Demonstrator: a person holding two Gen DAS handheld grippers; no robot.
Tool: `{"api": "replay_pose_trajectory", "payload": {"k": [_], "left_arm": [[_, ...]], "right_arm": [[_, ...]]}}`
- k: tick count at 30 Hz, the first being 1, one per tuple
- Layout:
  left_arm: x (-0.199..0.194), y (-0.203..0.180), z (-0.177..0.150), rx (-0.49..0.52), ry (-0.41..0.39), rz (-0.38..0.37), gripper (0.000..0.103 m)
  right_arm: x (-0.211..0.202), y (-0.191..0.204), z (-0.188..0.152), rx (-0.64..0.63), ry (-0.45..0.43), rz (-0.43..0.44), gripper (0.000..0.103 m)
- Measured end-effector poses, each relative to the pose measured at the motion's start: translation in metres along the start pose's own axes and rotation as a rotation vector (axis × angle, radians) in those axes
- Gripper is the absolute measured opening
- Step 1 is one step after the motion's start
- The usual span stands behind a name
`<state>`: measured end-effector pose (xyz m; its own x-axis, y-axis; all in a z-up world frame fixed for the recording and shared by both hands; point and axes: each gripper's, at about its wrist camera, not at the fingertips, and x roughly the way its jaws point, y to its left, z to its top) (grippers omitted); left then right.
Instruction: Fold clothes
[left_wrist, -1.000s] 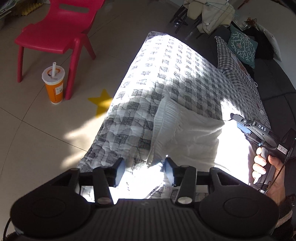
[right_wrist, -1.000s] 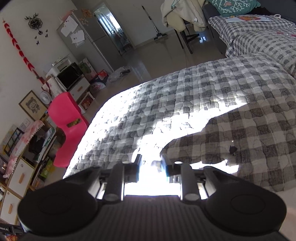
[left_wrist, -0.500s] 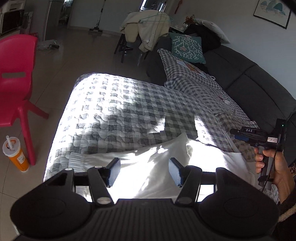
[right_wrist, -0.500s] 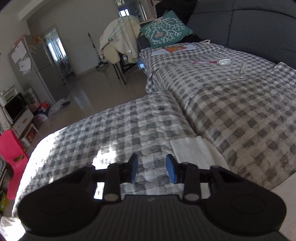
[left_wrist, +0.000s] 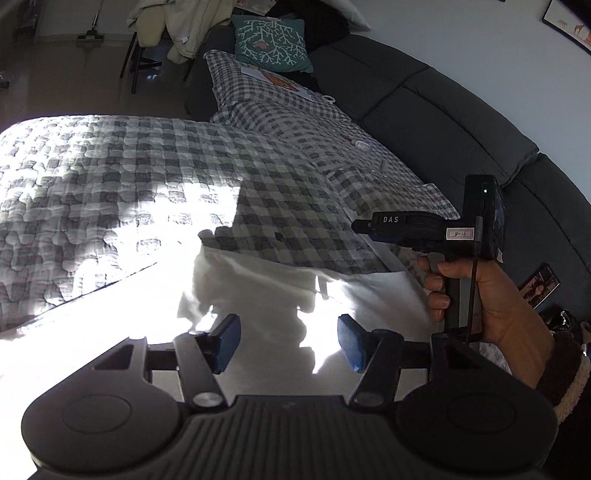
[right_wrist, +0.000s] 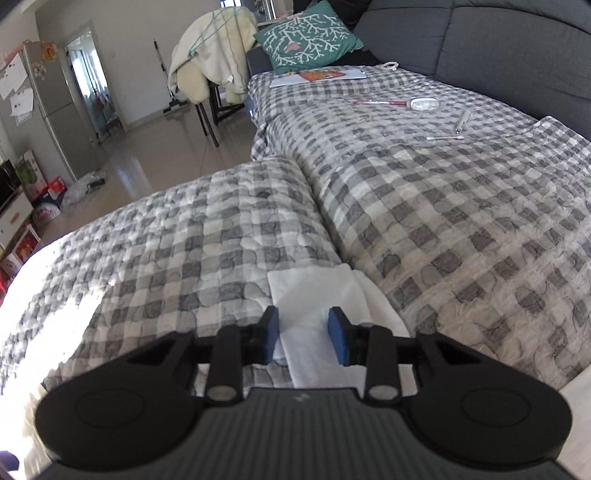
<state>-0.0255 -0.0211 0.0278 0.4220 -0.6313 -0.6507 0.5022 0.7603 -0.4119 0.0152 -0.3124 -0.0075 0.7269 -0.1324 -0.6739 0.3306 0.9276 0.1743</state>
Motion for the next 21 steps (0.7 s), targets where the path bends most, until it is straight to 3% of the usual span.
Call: {"api": "replay_pose_trajectory", "payload": {"k": [2, 7, 15, 21], "left_arm": [[0.005, -0.003, -0.001, 0.013, 0.002, -0.008, 0.058], [0.005, -0.013, -0.002, 0.066, -0.008, -0.06, 0.058], [0.017, -0.034, -0.015, 0.18, 0.049, -0.141, 0.058], [0.025, -0.048, -0.027, 0.265, 0.085, -0.158, 0.058]], "right_arm": [[0.0, -0.003, 0.001, 0.012, -0.011, -0.004, 0.0], [-0.019, -0.023, 0.009, 0.08, -0.075, -0.032, 0.0], [-0.098, -0.078, 0.013, 0.175, -0.216, -0.112, 0.0], [-0.14, -0.127, -0.006, 0.223, -0.189, -0.196, 0.0]]}}
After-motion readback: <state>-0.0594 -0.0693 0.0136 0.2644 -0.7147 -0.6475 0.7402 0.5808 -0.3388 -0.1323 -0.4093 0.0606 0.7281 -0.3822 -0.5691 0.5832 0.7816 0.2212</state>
